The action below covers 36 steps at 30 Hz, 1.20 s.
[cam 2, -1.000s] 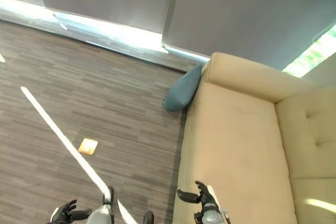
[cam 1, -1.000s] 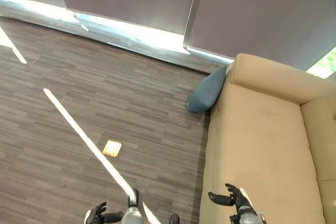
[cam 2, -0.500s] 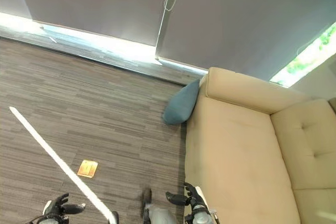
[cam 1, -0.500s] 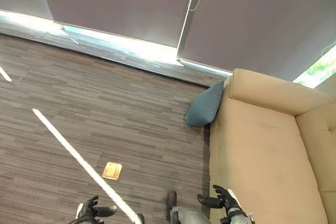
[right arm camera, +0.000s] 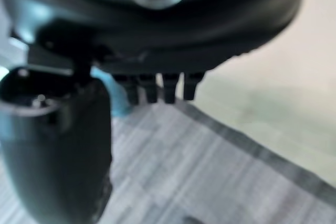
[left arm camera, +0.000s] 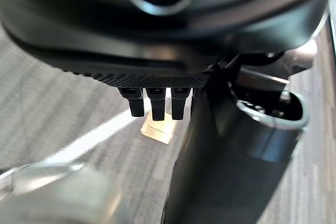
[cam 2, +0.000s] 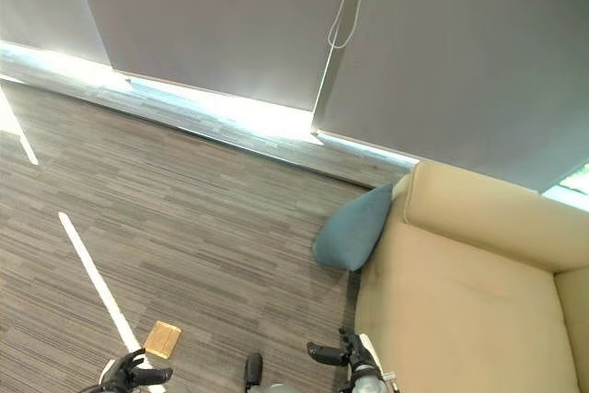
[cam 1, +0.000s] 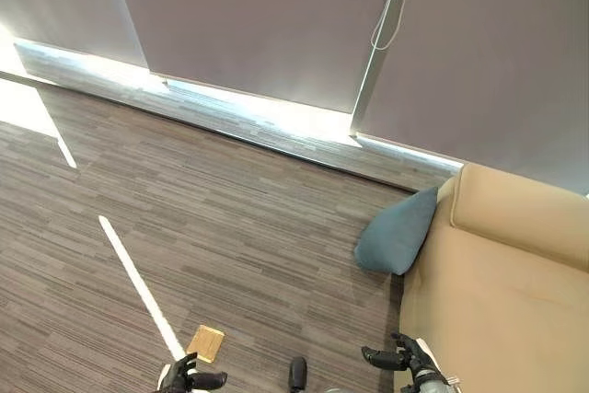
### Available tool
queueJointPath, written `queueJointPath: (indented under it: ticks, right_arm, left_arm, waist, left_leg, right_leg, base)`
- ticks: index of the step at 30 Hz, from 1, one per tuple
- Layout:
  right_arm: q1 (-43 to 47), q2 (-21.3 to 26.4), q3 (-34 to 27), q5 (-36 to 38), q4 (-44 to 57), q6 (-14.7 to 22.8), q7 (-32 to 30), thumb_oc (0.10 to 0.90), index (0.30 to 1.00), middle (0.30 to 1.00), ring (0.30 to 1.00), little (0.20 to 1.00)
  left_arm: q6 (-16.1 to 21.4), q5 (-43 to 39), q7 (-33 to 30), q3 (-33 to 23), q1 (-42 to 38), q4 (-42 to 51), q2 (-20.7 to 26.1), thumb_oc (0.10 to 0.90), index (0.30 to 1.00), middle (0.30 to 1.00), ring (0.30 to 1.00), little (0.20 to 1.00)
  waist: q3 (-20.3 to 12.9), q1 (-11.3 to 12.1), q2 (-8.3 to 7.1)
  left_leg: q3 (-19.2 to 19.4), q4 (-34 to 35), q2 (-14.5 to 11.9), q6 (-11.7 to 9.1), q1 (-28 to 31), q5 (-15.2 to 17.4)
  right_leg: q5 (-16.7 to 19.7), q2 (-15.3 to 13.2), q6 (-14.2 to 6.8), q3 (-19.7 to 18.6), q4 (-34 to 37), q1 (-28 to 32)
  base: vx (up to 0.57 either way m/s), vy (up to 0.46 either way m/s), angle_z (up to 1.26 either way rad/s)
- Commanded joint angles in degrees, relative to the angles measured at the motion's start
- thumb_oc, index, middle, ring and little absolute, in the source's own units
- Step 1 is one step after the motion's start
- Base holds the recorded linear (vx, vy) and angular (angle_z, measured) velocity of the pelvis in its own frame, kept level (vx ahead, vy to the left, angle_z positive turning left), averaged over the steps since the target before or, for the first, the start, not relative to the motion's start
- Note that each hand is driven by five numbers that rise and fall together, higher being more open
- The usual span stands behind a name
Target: Pick up all the scattered cushions and arrange them neatly on the sofa.
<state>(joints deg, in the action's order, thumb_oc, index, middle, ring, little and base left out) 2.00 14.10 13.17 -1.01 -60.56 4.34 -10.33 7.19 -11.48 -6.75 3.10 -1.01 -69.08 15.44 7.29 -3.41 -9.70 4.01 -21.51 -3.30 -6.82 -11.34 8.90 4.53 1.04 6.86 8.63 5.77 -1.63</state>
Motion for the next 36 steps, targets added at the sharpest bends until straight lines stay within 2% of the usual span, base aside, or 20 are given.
queueJointPath:
  ticks: [1,2,4,5,9,11,12,13,15,18,20,21,23,26,28,30,32,34,35,36]
  right_arm:
    - [-1.22,2.25,-0.12,0.36,-0.28,0.45,-1.35,0.8,0.9,0.9,0.9,0.9]
    - [-1.24,2.26,-0.08,0.25,-0.26,0.48,-1.54,0.8,0.9,0.9,0.9,0.9]
    - [-1.19,2.31,-0.08,0.1,-0.33,0.45,-1.6,0.8,0.9,0.9,0.9,0.9]
    - [-1.31,2.18,-0.22,-0.35,-0.57,0.47,-1.75,0.8,0.9,0.9,0.9,0.9]
    - [-1.38,1.59,-0.09,-1.11,-0.54,0.43,-1.93,0.8,0.9,0.9,0.9,0.9]
    - [-0.8,1.15,0.29,-1.4,0.04,0.51,-1.65,0.8,0.9,0.9,0.9,0.9]
    - [-0.44,1.0,0.64,-1.69,0.67,0.42,-1.35,0.8,0.9,0.9,0.9,0.9]
    - [-0.43,1.01,0.63,-1.69,0.67,0.42,-1.35,0.8,0.9,0.9,0.9,0.9]
    - [0.53,1.04,1.11,-1.92,1.68,0.33,-1.28,0.8,0.9,0.9,0.9,0.9]
    - [1.2,0.9,1.72,-2.32,2.85,0.41,-1.18,0.8,0.9,0.9,0.9,0.9]
    - [1.22,0.94,1.99,-2.68,2.84,0.29,-1.17,0.8,0.9,0.9,0.9,0.9]
    - [1.73,1.19,2.3,-2.94,2.32,0.14,-1.06,0.8,0.9,0.9,0.9,0.9]
    - [1.92,1.29,2.41,-3.13,2.05,0.05,-1.03,0.8,0.9,0.9,0.9,0.9]
    - [2.37,1.48,2.61,-3.94,1.45,-0.46,-0.98,0.8,0.9,0.9,0.9,0.9]
    - [1.94,1.83,2.51,-4.12,1.59,-0.38,-1.12,0.8,0.9,0.9,0.9,0.9]
    - [0.36,1.93,2.03,-3.87,1.35,-0.37,-1.24,0.8,0.9,0.9,0.9,0.9]
    - [-0.17,2.21,1.42,-3.57,2.07,-0.16,-1.35,0.8,0.9,0.9,0.9,0.9]
    - [-0.94,2.17,0.68,-2.67,1.66,0.03,-1.28,0.8,0.9,0.9,0.9,0.9]
    - [-0.86,2.4,0.11,-2.21,0.56,-0.07,-1.36,0.8,0.9,0.9,0.9,0.9]
    - [-0.71,2.66,0.22,-1.73,0.58,0.07,-1.6,0.8,0.9,0.9,0.9,0.9]
  left_arm:
    - [1.74,-1.35,-0.3,-0.12,0.96,1.51,2.82,0.8,0.9,0.9,0.9,0.9]
    - [1.87,-1.84,-0.35,-0.11,1.12,1.37,2.79,0.8,0.9,0.9,0.9,0.9]
    - [2.02,-2.36,-0.4,-0.24,1.27,1.24,2.72,0.8,0.9,0.9,0.9,0.9]
    - [1.88,-2.45,-0.28,-0.48,1.77,0.14,2.36,0.8,0.9,0.9,0.9,0.9]
    - [1.64,-2.12,-0.11,-1.1,2.88,-0.19,2.17,0.8,0.9,0.9,0.9,0.9]
    - [1.6,-2.21,-0.35,-1.36,2.32,0.06,2.65,0.8,0.9,0.9,0.9,0.9]
    - [1.55,-2.46,-0.44,-1.46,1.92,0.35,3.08,0.8,0.9,0.9,0.9,0.9]
    - [1.55,-2.46,-0.44,-1.45,1.9,0.34,3.07,0.8,0.9,0.9,0.9,0.9]
    - [1.48,-2.73,-0.75,-1.39,1.22,1.03,3.85,0.8,0.9,0.9,0.9,0.9]
    - [1.62,-2.99,-1.09,-1.17,0.34,1.37,4.38,0.8,0.9,0.9,0.9,0.9]
    - [1.65,-3.15,-1.1,-1.17,0.37,1.41,4.38,0.8,0.9,0.9,0.9,0.9]
    - [1.57,-2.93,-0.93,-0.96,0.15,1.13,4.23,0.8,0.9,0.9,0.9,0.9]
    - [1.56,-2.73,-0.94,-1.0,0.13,0.85,4.18,0.8,0.9,0.9,0.9,0.9]
    - [1.43,-2.15,-0.86,-1.22,-0.25,-0.06,4.05,0.8,0.9,0.9,0.9,0.9]
    - [1.55,-1.43,-0.55,-1.13,-0.47,-0.35,3.86,0.8,0.9,0.9,0.9,0.9]
    - [1.61,0.07,-0.47,-0.7,0.09,-0.38,3.23,0.8,0.9,0.9,0.9,0.9]
    - [1.62,0.09,-0.34,-0.5,0.27,-0.5,3.02,0.8,0.9,0.9,0.9,0.9]
    - [1.53,0.59,0.1,0.54,0.31,-0.12,2.35,0.8,0.9,0.9,0.9,0.9]
    - [1.47,0.32,0.41,1.36,-0.13,0.67,2.1,0.8,0.9,0.9,0.9,0.9]
    - [1.45,0.22,0.34,2.13,-0.94,2.24,2.38,0.8,0.9,0.9,0.9,0.9]
  waist:
    - [-0.03,1.41,0.16]
    - [0.23,1.98,0.65]
    - [0.46,2.49,0.76]
    - [0.01,2.93,1.4]
    - [-0.98,3.3,1.4]
    - [-1.38,3.62,1.2]
    - [-0.96,3.75,1.05]
    - [-1.09,3.76,1.1]
    - [-0.12,3.35,1.42]
    - [0.78,2.57,2.74]
    - [0.73,2.08,3.02]
    - [0.44,1.48,3.06]
    - [0.52,1.32,2.99]
    - [1.0,0.4,2.59]
    - [1.17,-0.33,2.47]
    - [0.0,-1.3,1.97]
    - [-0.52,-1.71,2.04]
    - [-1.09,-2.82,2.74]
    - [-0.61,-3.08,2.59]
    - [0.05,-2.51,1.4]
  left_leg:
    - [1.07,12.48,0.92,2.73,-0.3,-6.88]
    - [0.39,15.35,0.7,2.34,-1.28,-9.63]
    - [0.16,16.98,0.85,2.07,-2.57,-10.81]
    - [-0.04,19.51,0.88,1.94,-1.96,-11.41]
    - [-0.85,19.2,2.01,2.9,-0.26,-11.15]
    - [-0.37,18.66,2.92,4.34,1.57,-9.38]
    - [0.17,18.7,3.39,5.36,2.97,-8.33]
    - [0.17,18.71,3.32,5.34,2.8,-8.41]
    - [0.39,18.86,3.43,6.63,4.18,-7.71]
    - [0.92,20.23,2.75,7.5,6.78,-6.65]
    - [1.01,21.28,3.05,7.46,8.74,-6.06]
    - [1.14,22.23,3.57,7.29,10.27,-5.24]
    - [1.37,22.49,3.83,7.17,11.15,-4.71]
    - [2.01,22.7,4.64,6.51,13.49,-3.09]
    - [1.89,22.1,5.15,6.39,14.73,-1.56]
    - [0.71,19.95,6.13,6.57,16.69,1.51]
    - [1.05,19.02,5.93,6.0,17.39,2.63]
    - [1.81,14.63,4.57,3.96,17.55,1.89]
    - [3.19,3.02,2.49,1.15,13.84,-2.04]
    - [2.52,-6.35,2.4,0.8,9.51,-5.33]
  right_leg:
    - [-7.55,-2.27,-11.92,-2.78,-3.14,1.71]
    - [-8.09,-1.79,-11.93,-3.08,-3.11,2.35]
    - [-8.93,-1.75,-11.87,-3.35,-3.16,3.46]
    - [-9.95,-1.33,-11.9,-3.94,-3.59,4.41]
    - [-10.93,-2.27,-12.31,-5.19,-6.15,4.93]
    - [-11.19,-3.5,-13.46,-5.84,-12.4,3.88]
    - [-10.02,-4.45,-14.44,-5.87,-17.5,2.16]
    - [-9.9,-4.38,-14.43,-5.89,-17.44,1.99]
    - [-6.11,-5.0,-15.68,-6.01,-25.64,-2.33]
    - [-3.96,-6.51,-15.8,-3.64,-32.31,-6.94]
    - [-4.92,-7.06,-14.99,-1.28,-28.81,-8.03]
    - [-6.26,-6.13,-14.5,0.1,-22.63,-9.09]
    - [-5.73,-6.13,-14.57,1.61,-19.19,-9.64]
    - [-2.58,-6.39,-15.91,6.9,-10.02,-12.57]
    - [-2.21,-5.92,-16.24,6.83,-7.88,-12.1]
    - [-1.4,-4.79,-15.04,3.3,-8.11,-10.9]
    - [-1.41,-5.08,-14.66,3.9,-8.07,-10.26]
    - [-2.51,-4.35,-13.4,3.7,-8.15,-8.36]
    - [-3.16,-3.83,-11.94,3.14,-6.99,-5.24]
    - [-3.66,-3.56,-10.43,1.86,-6.08,-3.57]
  base:
    - [0.33,0.15,-0.22]
    - [0.25,0.115,-0.21]
    - [0.24,0.142,-0.13]
    - [0.28,0.186,-0.18]
    - [0.27,0.199,-0.27]
    - [0.28,0.235,-0.23]
    - [0.22,0.196,-0.24]
    - [0.11,0.127,-0.3]
    - [0.1,0.111,-0.22]
    - [0.16,0.137,-0.15]
    - [0.3,0.097,-0.44]
    - [0.36,0.052,-0.39]
    - [0.24,0.023,-0.33]
    - [0.28,0.004,-0.26]
    - [0.3,-0.003,-0.12]
    - [0.35,-0.037,-0.04]
    - [0.31,-0.06,0.2]
    - [0.32,-0.09,0.12]
    - [0.29,-0.142,0.05]
    - [0.23,-0.13,0.15]
